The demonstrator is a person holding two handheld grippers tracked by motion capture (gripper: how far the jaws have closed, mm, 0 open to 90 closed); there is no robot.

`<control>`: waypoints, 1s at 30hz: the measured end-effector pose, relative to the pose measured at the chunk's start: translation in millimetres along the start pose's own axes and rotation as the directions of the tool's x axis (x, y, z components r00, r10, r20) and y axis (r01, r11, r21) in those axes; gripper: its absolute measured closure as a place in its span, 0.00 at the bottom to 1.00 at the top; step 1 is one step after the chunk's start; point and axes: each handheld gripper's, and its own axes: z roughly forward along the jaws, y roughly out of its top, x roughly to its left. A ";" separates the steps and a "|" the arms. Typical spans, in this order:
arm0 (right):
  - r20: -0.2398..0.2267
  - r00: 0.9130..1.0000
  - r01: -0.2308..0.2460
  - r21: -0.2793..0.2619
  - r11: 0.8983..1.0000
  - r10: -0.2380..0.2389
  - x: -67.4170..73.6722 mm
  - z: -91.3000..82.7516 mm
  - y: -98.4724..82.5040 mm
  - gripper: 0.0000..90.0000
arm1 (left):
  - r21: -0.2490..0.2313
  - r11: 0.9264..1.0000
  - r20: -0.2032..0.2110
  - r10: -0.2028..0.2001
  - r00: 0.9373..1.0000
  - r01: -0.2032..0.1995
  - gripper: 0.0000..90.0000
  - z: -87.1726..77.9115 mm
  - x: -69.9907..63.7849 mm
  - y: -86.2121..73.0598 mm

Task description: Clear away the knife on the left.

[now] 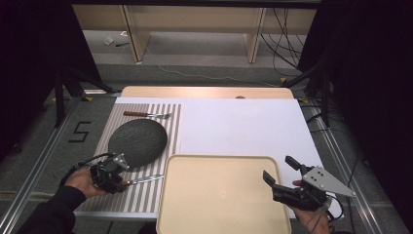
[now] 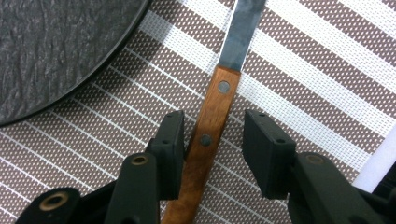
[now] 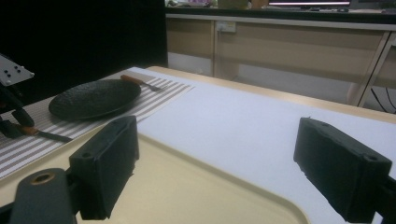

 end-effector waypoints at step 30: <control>-0.004 1.000 0.000 0.003 1.000 0.000 -0.2 0.1 0.2 0.17 | -0.012 0.999 -0.004 0.049 0.999 -0.050 0.85 -2.7 -7.7 -1.3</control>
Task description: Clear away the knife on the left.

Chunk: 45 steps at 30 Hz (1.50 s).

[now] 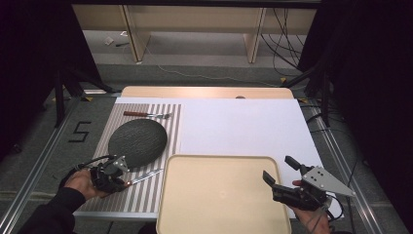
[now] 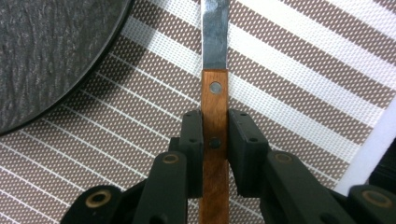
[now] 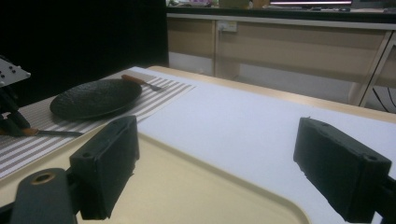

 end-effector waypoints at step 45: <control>0.001 1.000 0.002 0.000 1.000 -0.002 0.2 -0.4 0.4 0.17 | -0.197 0.968 0.093 -0.141 0.986 0.157 0.85 -33.3 -76.5 72.6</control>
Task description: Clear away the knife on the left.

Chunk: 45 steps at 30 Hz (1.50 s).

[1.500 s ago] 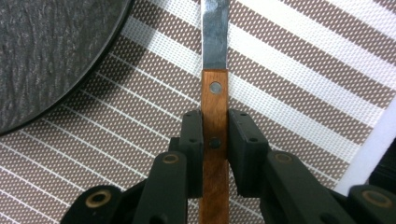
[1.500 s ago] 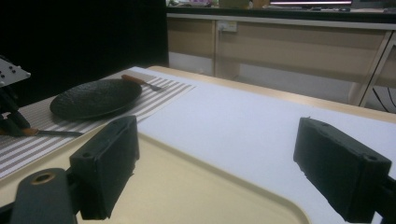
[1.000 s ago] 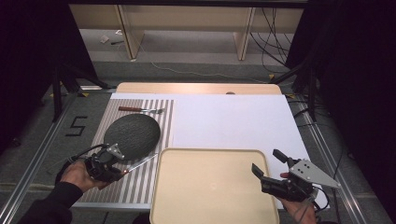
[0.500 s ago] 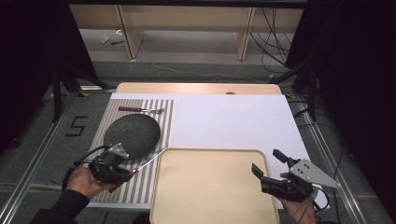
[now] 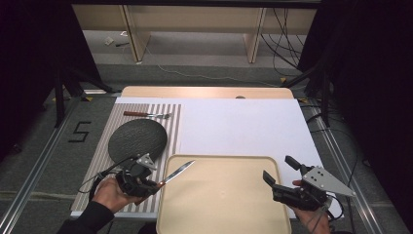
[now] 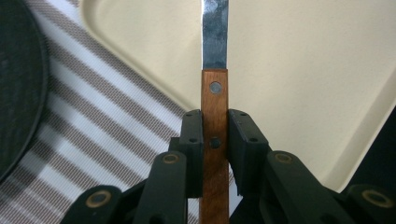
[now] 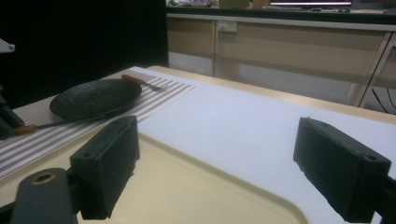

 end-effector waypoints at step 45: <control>-0.005 1.000 0.003 -0.004 1.000 -0.003 0.0 -0.7 0.4 0.17 | 0.123 0.992 0.089 0.028 0.996 -0.039 0.85 78.9 -37.2 51.6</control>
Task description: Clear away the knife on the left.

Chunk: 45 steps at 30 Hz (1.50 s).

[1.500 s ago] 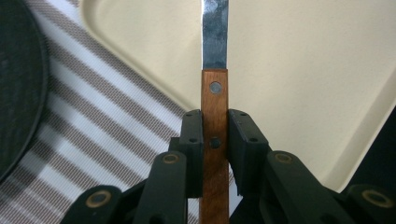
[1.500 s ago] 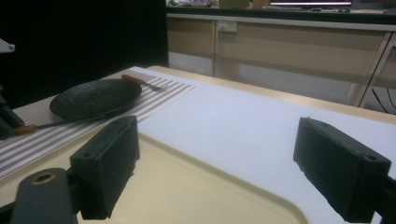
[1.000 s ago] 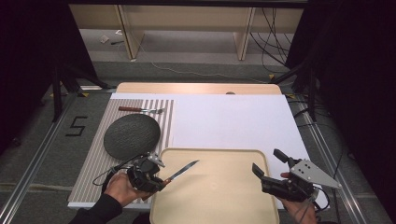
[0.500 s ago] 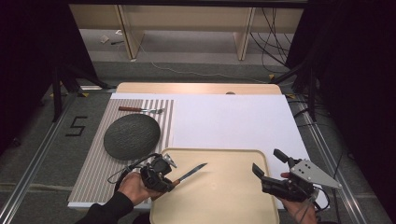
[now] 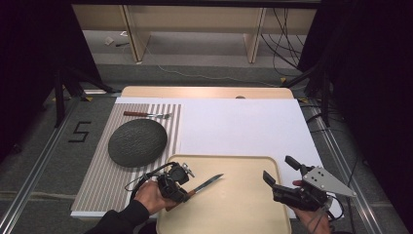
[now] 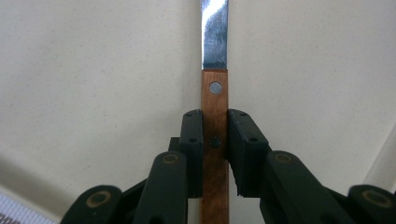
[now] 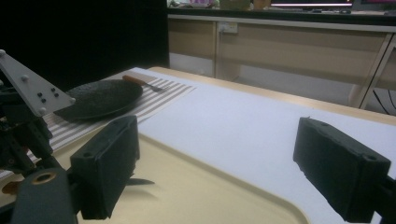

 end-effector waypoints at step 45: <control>-0.001 1.000 -0.002 -0.001 1.000 0.002 -0.3 -0.5 0.4 0.17 | -0.071 0.989 -0.030 0.125 0.992 -0.126 0.30 -14.5 -34.9 19.5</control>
